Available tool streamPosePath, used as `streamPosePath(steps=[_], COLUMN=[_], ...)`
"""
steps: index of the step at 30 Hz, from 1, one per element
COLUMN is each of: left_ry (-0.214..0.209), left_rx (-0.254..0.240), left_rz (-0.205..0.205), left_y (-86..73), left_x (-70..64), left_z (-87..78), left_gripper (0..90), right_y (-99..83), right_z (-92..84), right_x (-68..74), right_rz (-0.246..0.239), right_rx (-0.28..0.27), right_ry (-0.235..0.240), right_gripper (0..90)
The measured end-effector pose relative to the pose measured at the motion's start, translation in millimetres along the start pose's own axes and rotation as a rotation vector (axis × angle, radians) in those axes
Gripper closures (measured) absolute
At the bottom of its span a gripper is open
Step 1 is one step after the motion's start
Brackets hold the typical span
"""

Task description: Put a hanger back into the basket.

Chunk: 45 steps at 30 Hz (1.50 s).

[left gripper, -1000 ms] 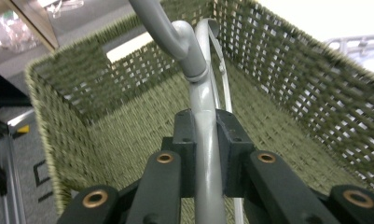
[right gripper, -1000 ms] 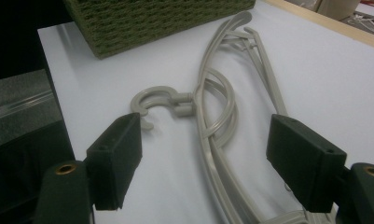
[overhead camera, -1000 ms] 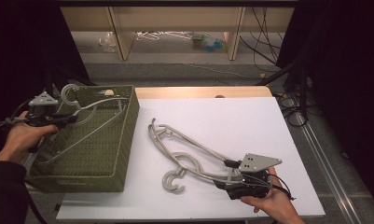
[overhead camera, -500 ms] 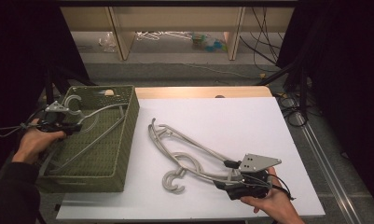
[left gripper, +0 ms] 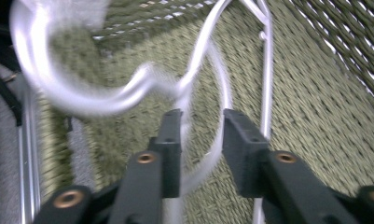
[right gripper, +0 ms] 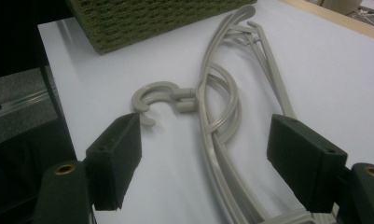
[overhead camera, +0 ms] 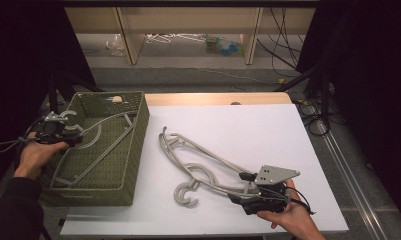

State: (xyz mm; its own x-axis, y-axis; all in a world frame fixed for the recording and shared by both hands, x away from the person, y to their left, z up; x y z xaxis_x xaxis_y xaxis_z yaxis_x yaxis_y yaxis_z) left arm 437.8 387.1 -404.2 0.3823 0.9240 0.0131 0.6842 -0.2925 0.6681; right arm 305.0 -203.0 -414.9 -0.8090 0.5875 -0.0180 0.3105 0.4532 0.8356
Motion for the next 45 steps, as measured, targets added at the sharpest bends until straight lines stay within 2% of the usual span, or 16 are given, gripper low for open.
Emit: streamPosePath(steps=[4, 8, 10, 11, 12, 15, 16, 18, 19, 24, 27, 30, 34, 35, 40, 45], left_ry=[-0.002, -0.047, -0.072, -0.087, -0.093, -0.123, -0.135, -0.168, -0.181, -0.232, -0.269, -0.305, -0.345, -0.355, -0.398, -0.419], left_rx=[-0.028, -0.064, -0.089, -0.103, -0.147, -0.164, -0.19, -0.2, -0.233, -0.297, -0.323, -0.353, -0.375, -0.384, -0.4, -0.406], left_rz=[-0.005, -0.026, -0.012, 0.007, -0.004, 0.038, 0.036, 0.074, 0.056, 0.071, 0.105, 0.114, 0.108, 0.128, 0.137, 0.165], left_y=[-0.3, 1.8, 3.9, 5.0, 6.3, 7.1, 6.8, 6.5, 6.6, 3.7, -1.0, -5.2, -11.8, -13.4, -18.7, -24.4], left_x=[-5.9, -16.2, -25.3, -30.6, -39.1, -61.4, -70.2, -83.8, -92.2, -124.2, -145.6, -162.5, -184.5, -189.6, -208.4, -227.1], left_z=[-8.4, -21.7, -28.8, -31.8, -32.9, -41.0, -41.9, -46.6, -46.9, -51.2, -50.6, -49.4, -47.4, -46.6, -45.2, -46.4], left_gripper=[55.2, 47.8, 43.5, 42.7, 41.4, 36.2, 35.3, 33.7, 32.8, 28.2, 26.3, 23.5, 23.0, 22.3, 21.1, 20.9], right_y=[0.1, -0.5, -0.6, -0.9, -1.1, -1.6, -1.9, -1.9, -1.9, -3.5, -5.2, -5.5, -5.7, -5.9, -7.4, -8.5], right_z=[0.2, 0.8, 1.3, 1.5, 1.8, 2.4, 2.5, 2.7, 2.9, 4.3, 5.3, 5.5, 5.6, 5.9, 7.7, 8.9], right_x=[0.2, 0.3, 0.2, 0.1, 0.1, 0.0, -0.3, -0.5, -0.8, -2.2, -3.5, -4.0, -3.9, -3.7, -3.0, -3.8], right_rz=[0.001, 0.0, 0.004, 0.004, 0.005, 0.005, 0.002, 0.003, 0.003, 0.015, 0.033, 0.053, 0.044, 0.045, 0.045, 0.041], right_rx=[0.0, -0.001, -0.003, -0.002, -0.001, -0.001, 0.0, -0.001, -0.004, -0.006, -0.002, -0.007, -0.014, -0.013, -0.004, -0.005], right_ry=[0.0, -0.003, -0.001, -0.002, -0.001, -0.003, 0.0, -0.003, -0.006, -0.01, -0.024, -0.032, -0.024, -0.022, -0.015, -0.018], right_gripper=[27.1, 27.0, 26.8, 26.7, 26.7, 26.4, 26.4, 26.0, 25.4, 22.8, 19.8, 17.1, 17.0, 16.9, 16.9, 17.0])
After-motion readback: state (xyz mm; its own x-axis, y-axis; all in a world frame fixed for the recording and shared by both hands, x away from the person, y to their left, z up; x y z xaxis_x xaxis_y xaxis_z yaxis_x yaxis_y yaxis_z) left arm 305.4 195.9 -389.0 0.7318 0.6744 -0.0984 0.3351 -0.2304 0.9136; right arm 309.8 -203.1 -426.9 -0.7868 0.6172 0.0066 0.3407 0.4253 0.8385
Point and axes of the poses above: each handheld gripper's, and its own axes: z roughly forward along the jaws, y roughly out of its top, x roughly to its left, the point moved 1 cm from there along z, roughly forward along the jaws, and after that the axes turned 5 degrees about -y, right-handed, at the moved point
